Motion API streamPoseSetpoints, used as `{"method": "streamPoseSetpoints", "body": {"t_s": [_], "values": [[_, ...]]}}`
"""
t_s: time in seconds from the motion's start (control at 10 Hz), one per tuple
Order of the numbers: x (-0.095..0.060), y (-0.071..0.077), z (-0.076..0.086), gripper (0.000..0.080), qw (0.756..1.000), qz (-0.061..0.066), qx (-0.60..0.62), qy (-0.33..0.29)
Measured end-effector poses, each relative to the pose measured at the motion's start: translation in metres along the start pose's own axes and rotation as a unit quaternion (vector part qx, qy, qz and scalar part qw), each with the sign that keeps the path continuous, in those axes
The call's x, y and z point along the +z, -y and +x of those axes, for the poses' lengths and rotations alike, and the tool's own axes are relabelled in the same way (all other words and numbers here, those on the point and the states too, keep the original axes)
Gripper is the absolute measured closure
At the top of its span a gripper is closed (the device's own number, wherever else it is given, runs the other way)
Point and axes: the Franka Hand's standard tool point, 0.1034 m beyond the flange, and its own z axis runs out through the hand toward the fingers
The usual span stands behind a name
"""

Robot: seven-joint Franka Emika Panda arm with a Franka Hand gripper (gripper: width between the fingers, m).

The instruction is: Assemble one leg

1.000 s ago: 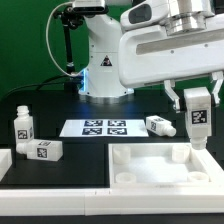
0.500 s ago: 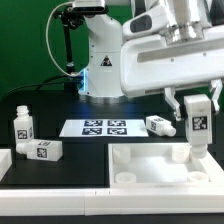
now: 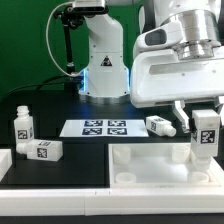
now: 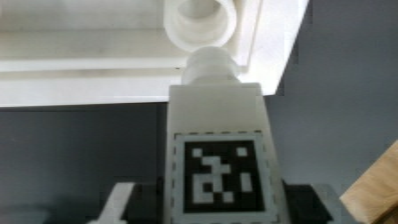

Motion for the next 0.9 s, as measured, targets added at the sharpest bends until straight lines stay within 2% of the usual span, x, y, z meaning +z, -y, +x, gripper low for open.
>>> {"method": "streamPoseSetpoints", "body": {"t_s": [0.2, 0.6, 0.9], "values": [[0.001, 0.001, -0.001, 0.0515, 1.000, 0.000, -0.004, -0.001], [0.012, 0.003, -0.013, 0.0515, 1.000, -0.002, -0.017, -0.011], [0.014, 0.000, -0.014, 0.0515, 1.000, -0.003, -0.017, -0.016]]}}
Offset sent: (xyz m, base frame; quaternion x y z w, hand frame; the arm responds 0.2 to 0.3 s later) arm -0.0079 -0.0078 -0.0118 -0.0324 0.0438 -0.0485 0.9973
